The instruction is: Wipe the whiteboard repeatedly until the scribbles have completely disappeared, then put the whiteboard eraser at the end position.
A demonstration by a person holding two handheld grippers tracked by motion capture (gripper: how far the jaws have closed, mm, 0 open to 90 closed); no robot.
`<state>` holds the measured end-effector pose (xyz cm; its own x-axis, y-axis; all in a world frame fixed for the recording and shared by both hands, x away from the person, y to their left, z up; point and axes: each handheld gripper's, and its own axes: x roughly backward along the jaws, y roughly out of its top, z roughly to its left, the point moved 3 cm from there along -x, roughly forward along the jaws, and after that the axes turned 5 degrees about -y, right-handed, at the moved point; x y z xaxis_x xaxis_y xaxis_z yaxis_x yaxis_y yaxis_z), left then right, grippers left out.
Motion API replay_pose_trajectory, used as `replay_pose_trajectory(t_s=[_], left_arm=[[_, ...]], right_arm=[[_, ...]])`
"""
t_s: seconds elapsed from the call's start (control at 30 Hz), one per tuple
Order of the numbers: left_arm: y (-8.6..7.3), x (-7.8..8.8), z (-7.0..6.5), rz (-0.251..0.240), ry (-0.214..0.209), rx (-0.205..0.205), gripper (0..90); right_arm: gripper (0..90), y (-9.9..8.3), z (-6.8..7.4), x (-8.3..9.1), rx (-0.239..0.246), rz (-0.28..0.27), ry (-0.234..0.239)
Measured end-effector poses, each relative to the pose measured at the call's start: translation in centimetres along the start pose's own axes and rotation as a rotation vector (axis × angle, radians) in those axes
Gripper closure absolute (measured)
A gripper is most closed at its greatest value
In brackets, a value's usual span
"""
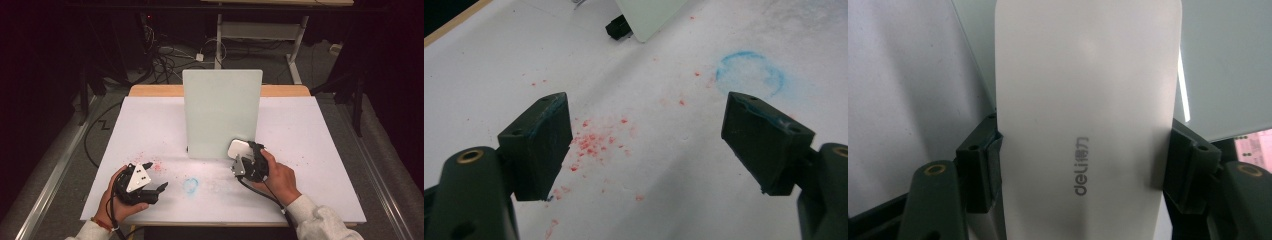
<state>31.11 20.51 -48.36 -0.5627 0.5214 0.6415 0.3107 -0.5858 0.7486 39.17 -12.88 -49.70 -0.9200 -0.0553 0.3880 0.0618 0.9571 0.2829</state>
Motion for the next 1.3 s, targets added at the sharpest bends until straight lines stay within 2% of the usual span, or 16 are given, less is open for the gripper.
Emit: replay_pose_trajectory(t_s=[0.07, 0.23, 0.43, 0.47, 0.53, 0.8, 0.93, 1.3], left_arm=[[0.0, 0.0, 0.0, 0.000, 0.000, 0.001, 19.7], [0.0, -0.1, 0.1, -0.001, -0.003, 0.002, 19.7], [0.0, -0.3, 0.4, -0.007, -0.001, 0.001, 19.7], [0.0, -0.3, 0.4, -0.002, -0.008, 0.011, 19.7], [0.0, -0.4, 0.5, -0.004, -0.005, -0.003, 19.7], [0.0, -0.3, 0.4, -0.003, -0.007, -0.008, 19.7], [0.0, -0.4, 0.3, 0.000, -0.008, -0.010, 19.7], [-0.1, -0.3, 0.4, 0.000, -0.004, -0.005, 19.7]], right_arm=[[30.7, 0.0, -0.3, 0.0, -0.007, -0.003, 0.001], [30.7, -0.4, -1.5, 0.3, -0.096, -0.005, 0.014], [30.7, -0.6, -2.7, 0.4, -0.150, -0.022, 0.009], [30.7, -0.7, -2.9, 0.5, -0.167, -0.026, 0.008], [30.7, -0.7, -3.3, 0.5, -0.190, -0.034, 0.022], [30.7, -1.0, -4.3, 0.8, -0.286, -0.065, 0.063], [30.7, -1.1, -4.7, 0.9, -0.315, -0.090, 0.081], [30.7, -1.1, -5.6, 1.4, -0.378, -0.119, 0.115]])
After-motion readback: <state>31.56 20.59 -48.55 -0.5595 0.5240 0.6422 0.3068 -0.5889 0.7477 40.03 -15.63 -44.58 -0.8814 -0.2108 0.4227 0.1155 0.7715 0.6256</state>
